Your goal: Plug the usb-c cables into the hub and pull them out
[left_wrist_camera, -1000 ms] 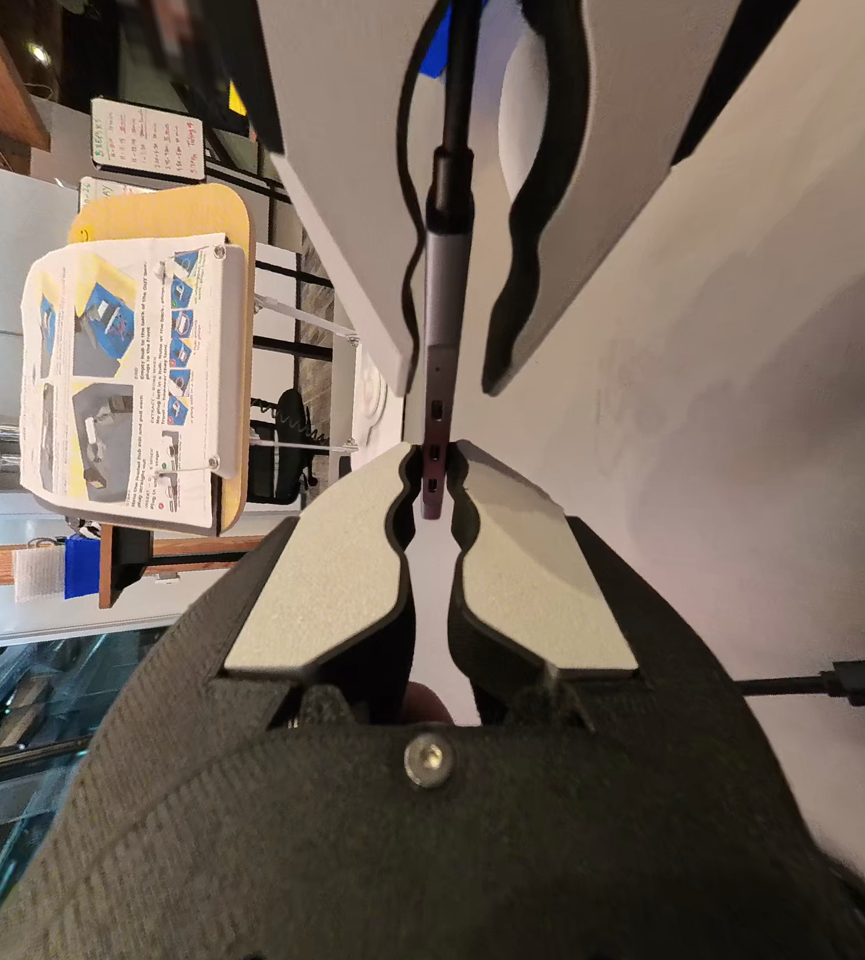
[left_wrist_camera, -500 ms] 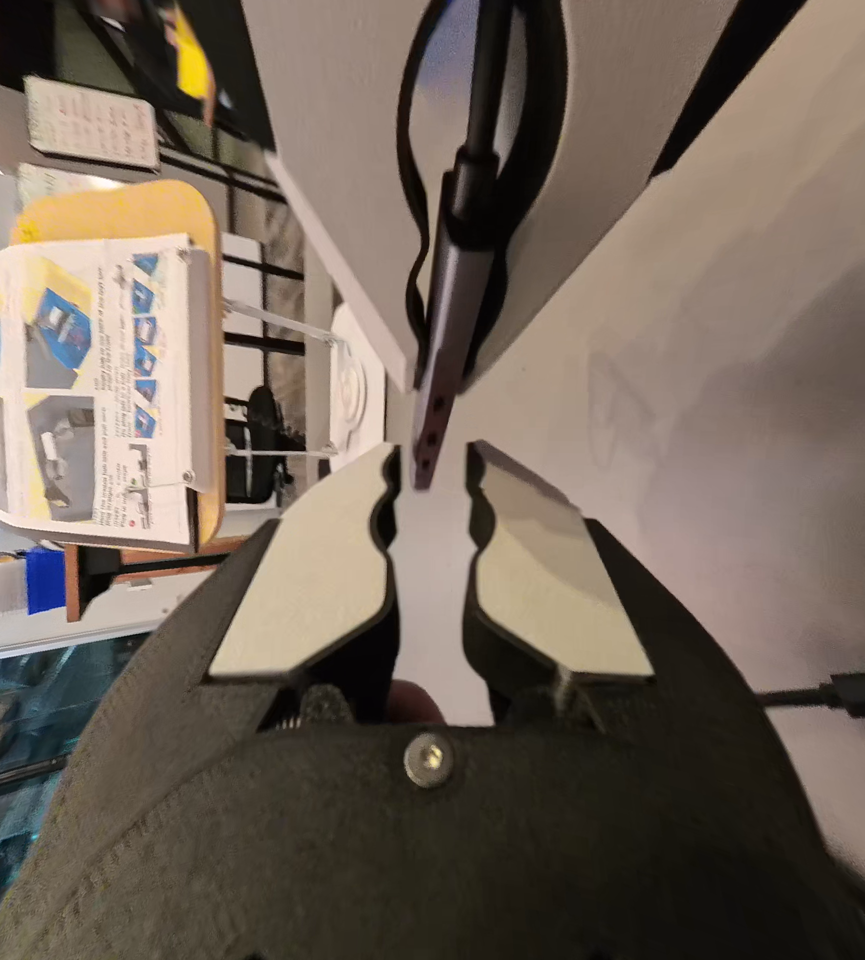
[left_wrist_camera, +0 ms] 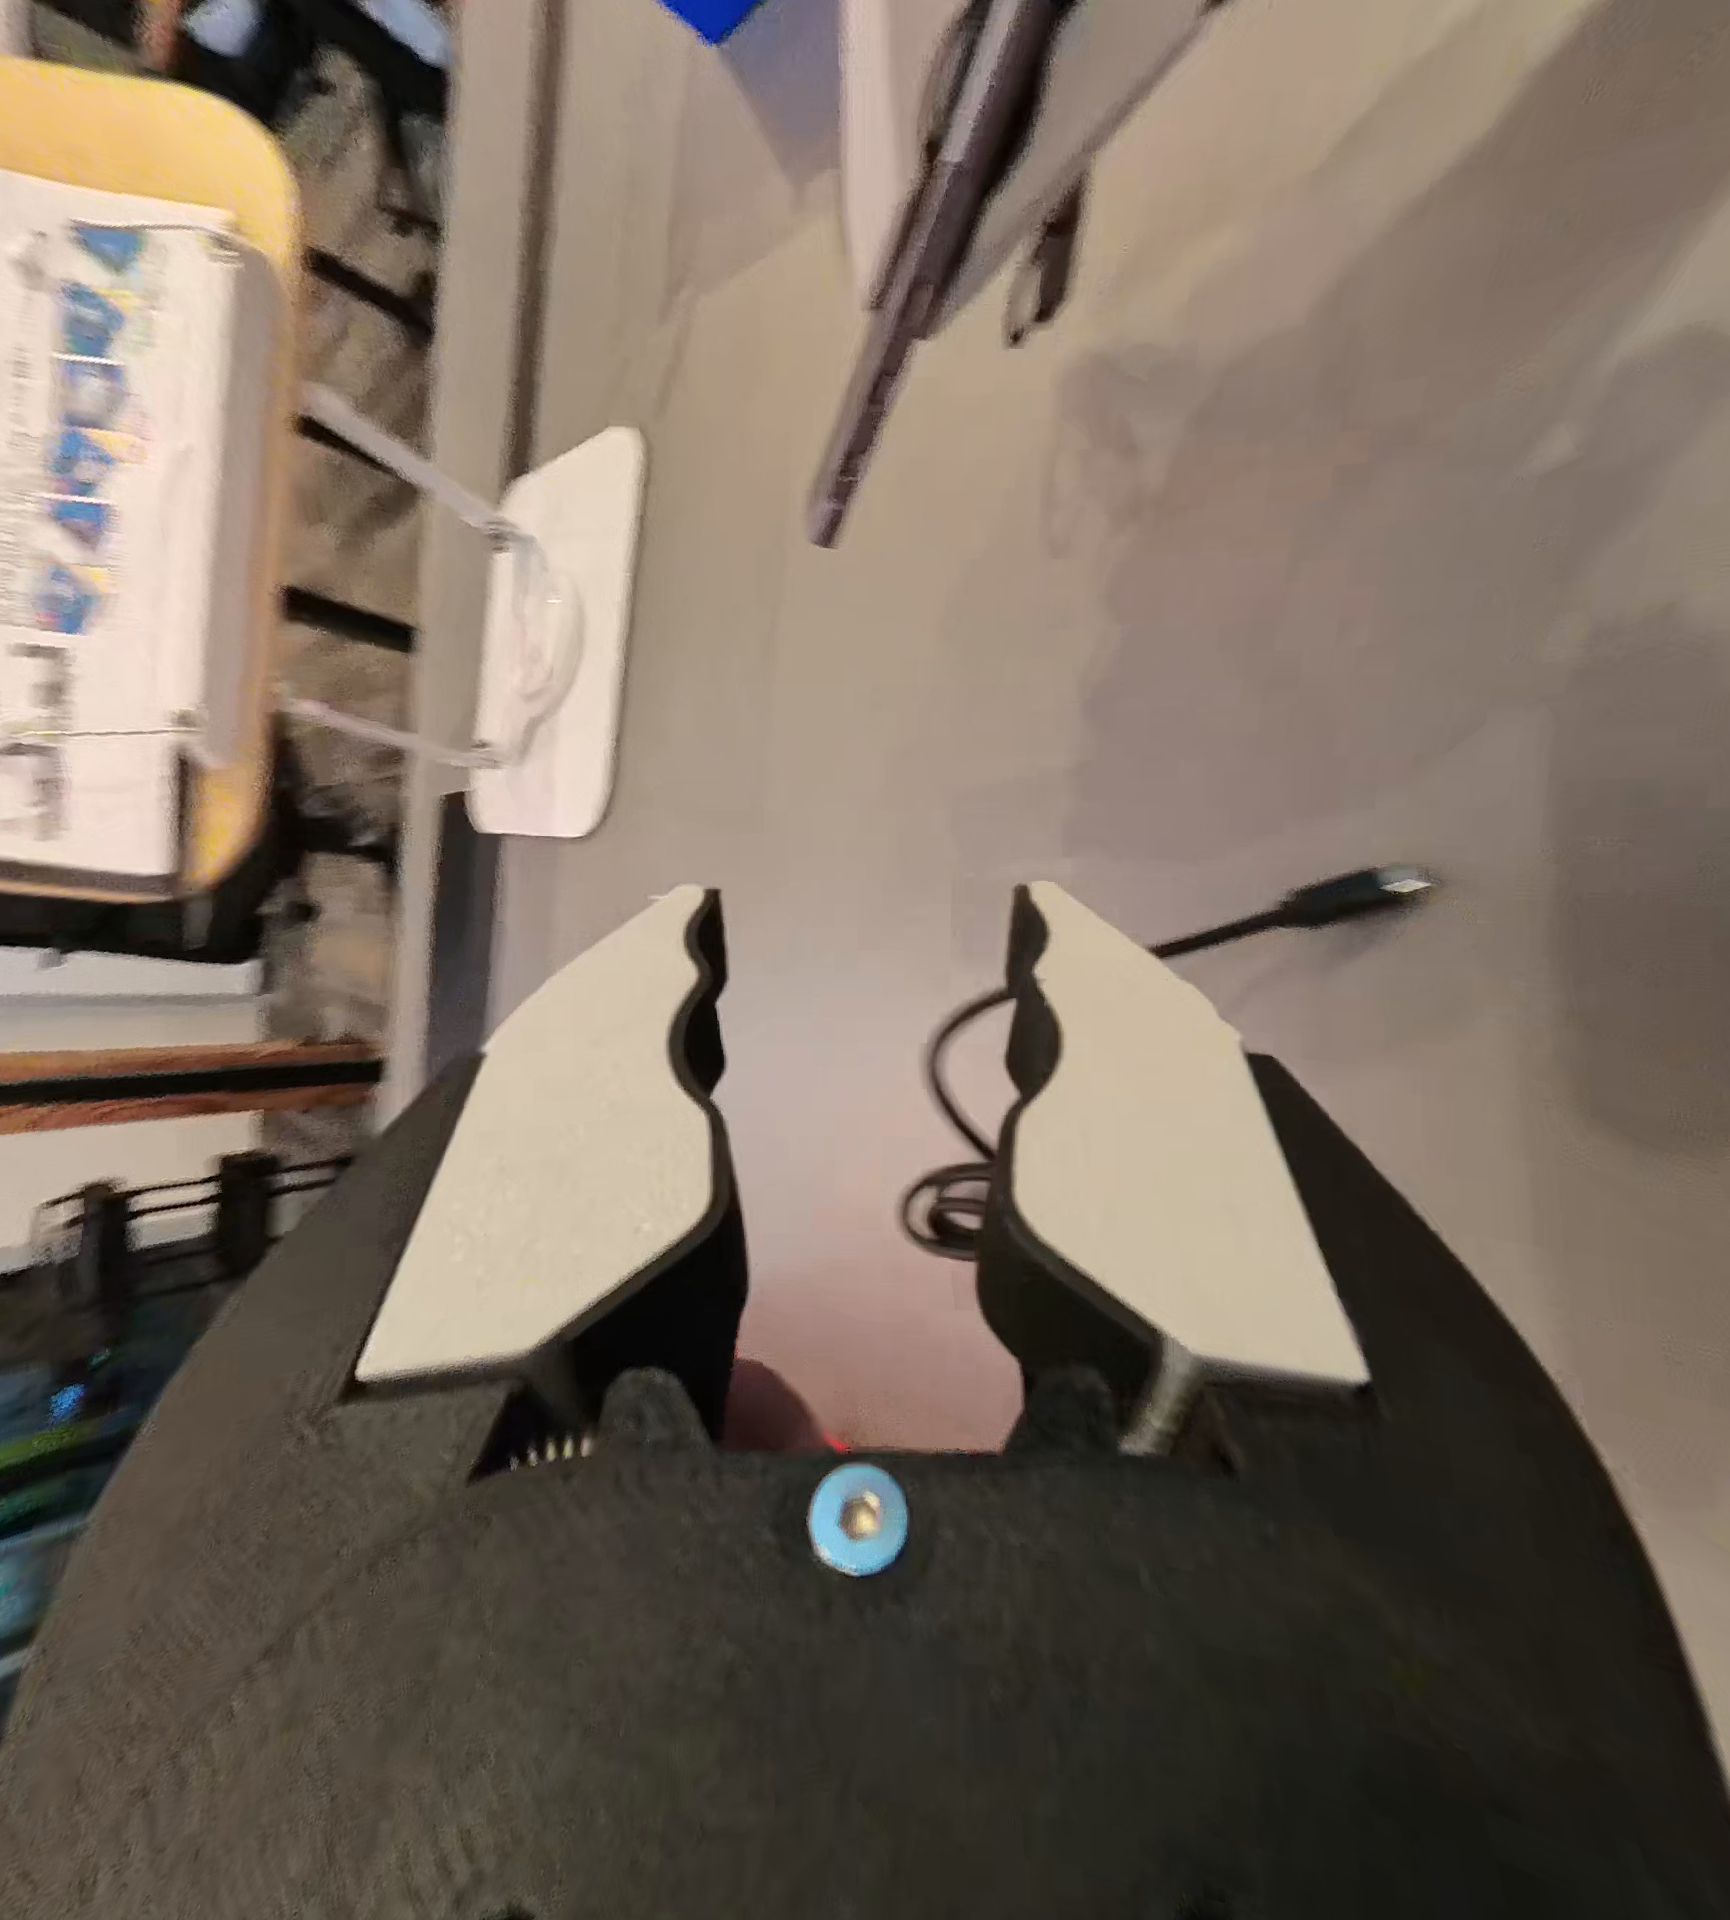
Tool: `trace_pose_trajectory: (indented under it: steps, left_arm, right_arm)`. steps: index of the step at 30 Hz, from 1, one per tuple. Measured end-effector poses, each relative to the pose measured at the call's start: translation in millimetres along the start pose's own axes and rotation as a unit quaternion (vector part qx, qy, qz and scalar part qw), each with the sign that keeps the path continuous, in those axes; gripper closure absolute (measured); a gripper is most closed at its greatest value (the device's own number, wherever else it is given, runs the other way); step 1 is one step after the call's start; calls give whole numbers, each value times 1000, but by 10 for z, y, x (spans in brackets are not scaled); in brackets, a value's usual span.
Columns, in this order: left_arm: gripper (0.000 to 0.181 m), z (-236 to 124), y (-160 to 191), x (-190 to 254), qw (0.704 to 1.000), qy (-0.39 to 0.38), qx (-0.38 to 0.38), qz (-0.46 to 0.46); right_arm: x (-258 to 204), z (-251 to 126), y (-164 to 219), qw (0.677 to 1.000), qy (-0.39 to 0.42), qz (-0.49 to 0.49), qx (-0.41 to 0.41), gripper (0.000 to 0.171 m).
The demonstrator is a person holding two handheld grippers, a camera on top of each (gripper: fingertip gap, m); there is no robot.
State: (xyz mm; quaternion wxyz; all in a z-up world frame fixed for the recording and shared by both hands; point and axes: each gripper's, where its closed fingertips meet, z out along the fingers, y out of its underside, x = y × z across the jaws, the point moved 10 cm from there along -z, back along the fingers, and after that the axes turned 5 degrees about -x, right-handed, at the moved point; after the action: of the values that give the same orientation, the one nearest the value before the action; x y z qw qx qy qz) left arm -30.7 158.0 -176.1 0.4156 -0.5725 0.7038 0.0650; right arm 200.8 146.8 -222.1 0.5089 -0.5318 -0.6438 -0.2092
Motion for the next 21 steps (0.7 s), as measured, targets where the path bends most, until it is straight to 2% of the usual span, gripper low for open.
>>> trace_pose_trajectory:
  steps: [4, 9, 15, 21]
  left_arm:
    - [117, 83, 51, 118, 996, 94, -1, 6]
    - [124, 314, -33, 55, 979, 195, -17, 59]
    - [131, 630, -198, 147, 926, 352, -29, 137]
    - [136, 934, -134, 89, 887, 436, -64, 139]
  right_arm:
    - [-38, -12, -15, 1000, -11, -5, 3, 165]
    - [-43, -41, 3, 1000, -17, 10, 7, 165]
    - [-84, -77, 81, 999, -28, 24, 9, 165]
    - [-104, -114, 164, 998, -33, 48, 17, 165]
